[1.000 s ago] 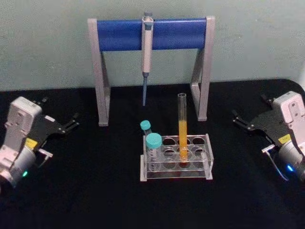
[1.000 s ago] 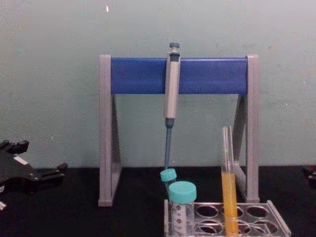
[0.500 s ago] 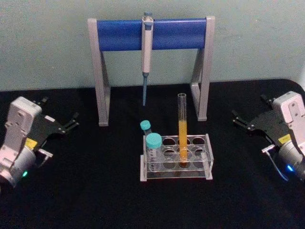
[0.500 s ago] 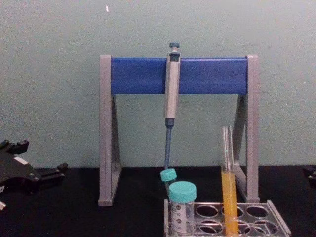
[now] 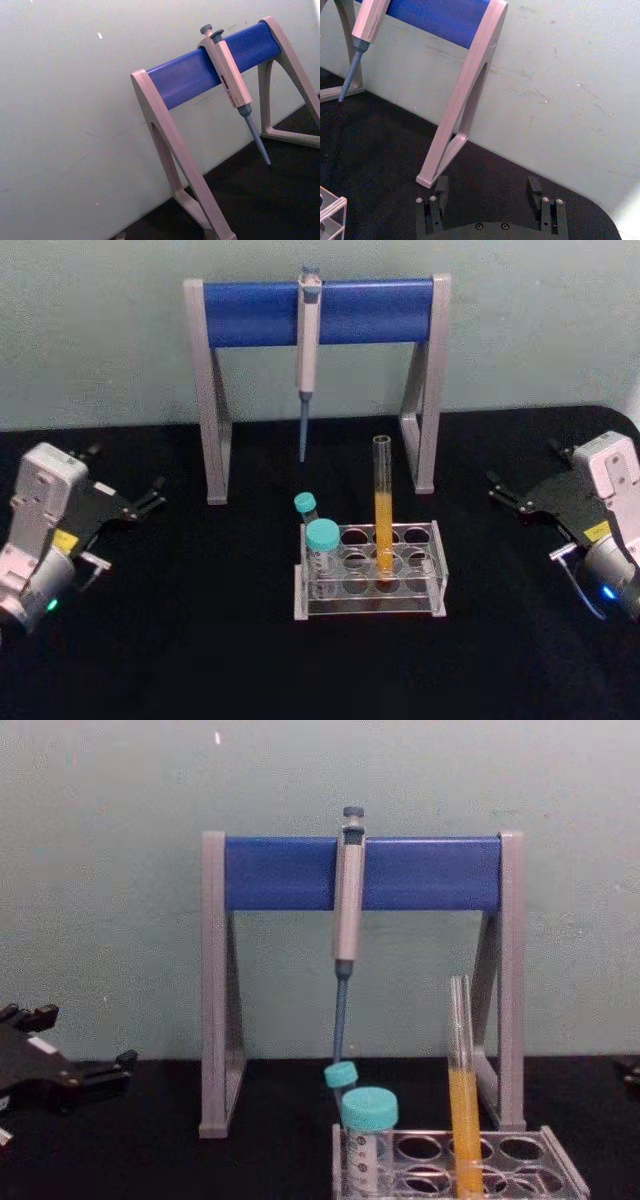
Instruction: Pick up the test tube from the test tube rack, shake it, then place it back into the test tube rack.
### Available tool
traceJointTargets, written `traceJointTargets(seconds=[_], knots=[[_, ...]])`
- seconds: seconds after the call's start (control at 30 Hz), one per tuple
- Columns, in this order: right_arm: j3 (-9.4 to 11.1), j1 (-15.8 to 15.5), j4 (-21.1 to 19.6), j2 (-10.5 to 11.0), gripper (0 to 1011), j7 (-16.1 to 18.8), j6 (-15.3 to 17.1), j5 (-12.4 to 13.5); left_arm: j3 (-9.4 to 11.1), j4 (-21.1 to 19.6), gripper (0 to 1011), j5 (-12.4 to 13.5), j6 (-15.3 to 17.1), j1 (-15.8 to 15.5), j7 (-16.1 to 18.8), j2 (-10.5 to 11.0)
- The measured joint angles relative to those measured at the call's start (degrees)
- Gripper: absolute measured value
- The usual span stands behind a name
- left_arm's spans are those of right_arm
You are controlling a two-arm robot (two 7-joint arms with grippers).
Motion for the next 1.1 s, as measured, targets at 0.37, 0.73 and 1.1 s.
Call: traceJointTargets(seconds=[0.37,0.73,1.1], knots=[[0.0,0.0,0.0,0.0,1000,0.0,0.0,0.0,0.0,0.0,1001,0.0,0.0,0.0,0.0,0.0],[0.0,0.0,0.0,0.0,1000,0.0,0.0,0.0,0.0,0.0,1001,0.0,0.0,0.0,0.0,0.0],[1.7,-1.7,-3.0,0.4,1000,3.3,2.5,2.2,0.0,0.0,1001,0.0,0.0,0.0,0.0,0.0]])
